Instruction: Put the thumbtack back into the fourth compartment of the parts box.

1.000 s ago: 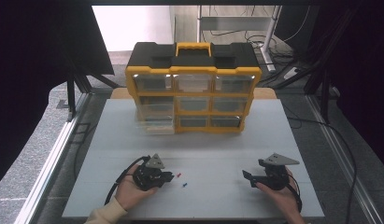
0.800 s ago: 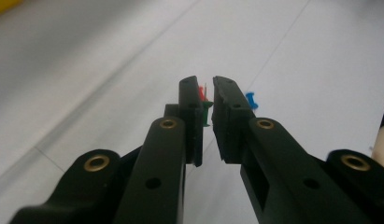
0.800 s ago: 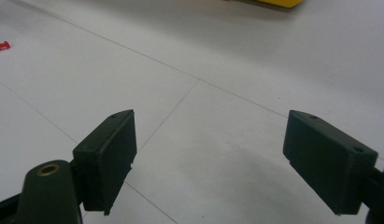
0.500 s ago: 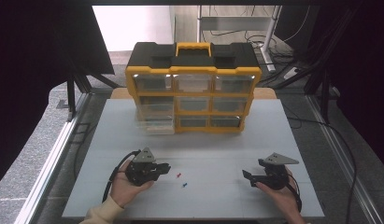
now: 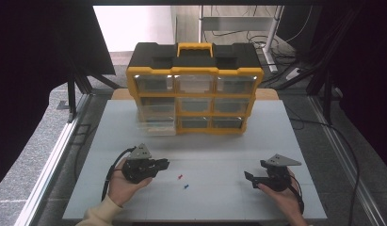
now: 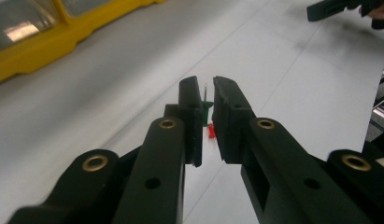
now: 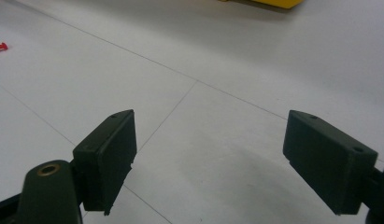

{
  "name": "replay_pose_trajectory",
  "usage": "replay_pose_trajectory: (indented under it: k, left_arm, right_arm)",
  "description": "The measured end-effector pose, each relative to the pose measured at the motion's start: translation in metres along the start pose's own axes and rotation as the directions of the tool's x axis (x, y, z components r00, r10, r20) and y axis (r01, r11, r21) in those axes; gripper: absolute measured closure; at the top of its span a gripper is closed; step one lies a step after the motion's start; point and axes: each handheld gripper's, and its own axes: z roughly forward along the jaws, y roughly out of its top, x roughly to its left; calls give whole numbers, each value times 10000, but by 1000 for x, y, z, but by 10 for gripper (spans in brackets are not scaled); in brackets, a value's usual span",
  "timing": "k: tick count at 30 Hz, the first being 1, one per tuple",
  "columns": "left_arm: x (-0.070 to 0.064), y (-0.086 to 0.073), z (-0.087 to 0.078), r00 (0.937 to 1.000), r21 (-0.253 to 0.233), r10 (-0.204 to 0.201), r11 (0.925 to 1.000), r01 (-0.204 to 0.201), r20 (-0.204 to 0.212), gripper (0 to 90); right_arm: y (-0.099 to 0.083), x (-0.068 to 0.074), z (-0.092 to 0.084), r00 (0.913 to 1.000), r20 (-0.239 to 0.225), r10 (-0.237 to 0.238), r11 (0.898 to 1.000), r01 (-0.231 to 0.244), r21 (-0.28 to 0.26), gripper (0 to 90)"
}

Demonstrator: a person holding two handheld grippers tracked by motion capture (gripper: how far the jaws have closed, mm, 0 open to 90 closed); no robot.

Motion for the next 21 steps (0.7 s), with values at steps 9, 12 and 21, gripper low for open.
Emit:
replay_pose_trajectory:
  k: [9, 12, 21]
  left_arm:
    - [3, 10, -13, 9999, -673, -145, 9976, 142, -39, 813]
    - [6, 16, -19, 9997, -986, -239, 9948, 241, 31, 813]
    - [11, 31, -31, 9996, -1593, -291, 9868, 278, -61, 814]
  right_arm:
    - [0, 0, 0, 10000, -1, 3, 10000, -3, 0, 178]
    - [0, 0, 0, 10000, 4, 24, 10000, -24, -11, 178]
    - [0, 0, 0, 10000, 33, 30, 10000, -30, -20, 178]
